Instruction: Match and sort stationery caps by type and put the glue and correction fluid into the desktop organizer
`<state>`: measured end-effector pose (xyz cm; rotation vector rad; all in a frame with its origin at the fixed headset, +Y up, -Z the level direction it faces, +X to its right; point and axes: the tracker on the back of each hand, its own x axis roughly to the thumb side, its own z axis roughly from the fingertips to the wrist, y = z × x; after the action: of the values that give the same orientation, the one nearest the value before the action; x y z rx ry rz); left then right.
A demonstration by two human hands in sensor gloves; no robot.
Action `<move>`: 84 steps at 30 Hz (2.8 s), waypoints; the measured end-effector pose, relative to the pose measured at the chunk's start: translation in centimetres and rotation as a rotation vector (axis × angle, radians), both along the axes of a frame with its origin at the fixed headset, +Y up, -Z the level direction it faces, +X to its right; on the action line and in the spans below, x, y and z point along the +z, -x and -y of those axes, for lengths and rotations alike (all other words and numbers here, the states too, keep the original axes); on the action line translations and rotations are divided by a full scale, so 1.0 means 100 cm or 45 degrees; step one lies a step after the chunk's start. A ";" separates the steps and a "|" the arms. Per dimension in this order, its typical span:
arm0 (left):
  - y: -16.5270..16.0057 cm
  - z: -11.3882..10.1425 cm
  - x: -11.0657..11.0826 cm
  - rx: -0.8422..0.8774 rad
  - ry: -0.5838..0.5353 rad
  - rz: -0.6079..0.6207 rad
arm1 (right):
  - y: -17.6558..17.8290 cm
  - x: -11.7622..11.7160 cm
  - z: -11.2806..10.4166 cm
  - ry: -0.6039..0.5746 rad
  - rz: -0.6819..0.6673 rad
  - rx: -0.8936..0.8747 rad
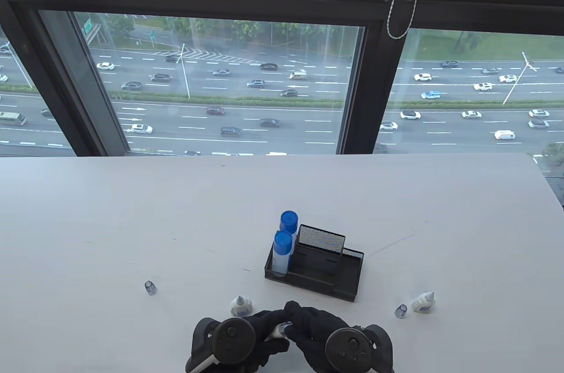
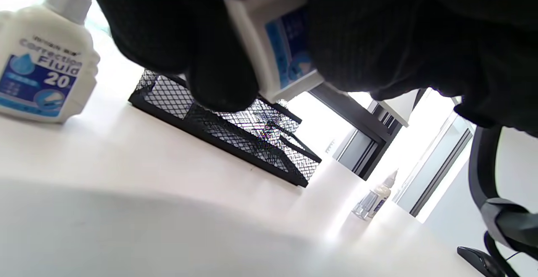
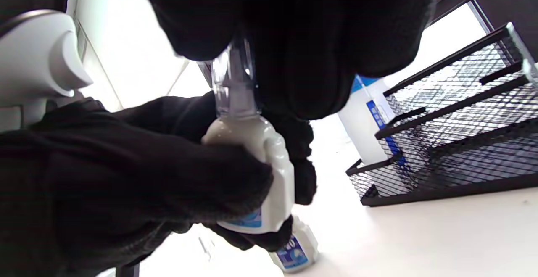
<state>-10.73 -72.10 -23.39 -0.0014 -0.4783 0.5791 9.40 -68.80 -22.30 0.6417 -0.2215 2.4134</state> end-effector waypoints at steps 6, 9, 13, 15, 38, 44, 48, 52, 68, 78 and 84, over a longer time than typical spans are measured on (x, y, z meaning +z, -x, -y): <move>0.002 -0.004 -0.001 -0.020 -0.041 -0.009 | 0.003 -0.004 0.001 0.008 -0.017 -0.021; 0.003 -0.006 -0.001 -0.037 -0.029 0.014 | 0.004 -0.001 0.002 -0.011 -0.012 -0.013; 0.000 -0.006 0.001 -0.060 -0.073 0.034 | 0.005 0.002 0.001 -0.048 0.035 0.043; -0.002 -0.007 0.005 -0.097 -0.121 0.038 | 0.004 0.003 0.001 -0.047 0.042 0.053; 0.065 -0.041 -0.006 -0.208 -0.230 -0.338 | -0.051 -0.052 -0.070 -0.141 0.531 0.308; 0.081 -0.035 -0.014 -0.164 -0.140 -0.388 | -0.078 -0.101 -0.073 0.004 0.737 0.453; 0.080 -0.034 -0.014 -0.185 -0.145 -0.379 | -0.082 -0.128 -0.044 0.123 0.768 0.569; 0.078 -0.034 -0.013 -0.203 -0.153 -0.376 | -0.081 -0.141 -0.022 0.161 0.762 0.635; 0.077 -0.031 -0.015 -0.227 -0.134 -0.369 | -0.070 -0.155 0.028 0.134 0.772 0.765; 0.076 -0.027 -0.016 -0.250 -0.098 -0.364 | -0.077 -0.135 -0.011 0.133 0.736 0.559; 0.077 -0.023 -0.018 -0.265 -0.078 -0.374 | -0.069 -0.102 -0.050 0.311 0.463 0.391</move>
<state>-18.44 -69.76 -25.15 0.0903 -0.2064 0.3524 16.28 -63.78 -32.55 0.1284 0.0292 2.7842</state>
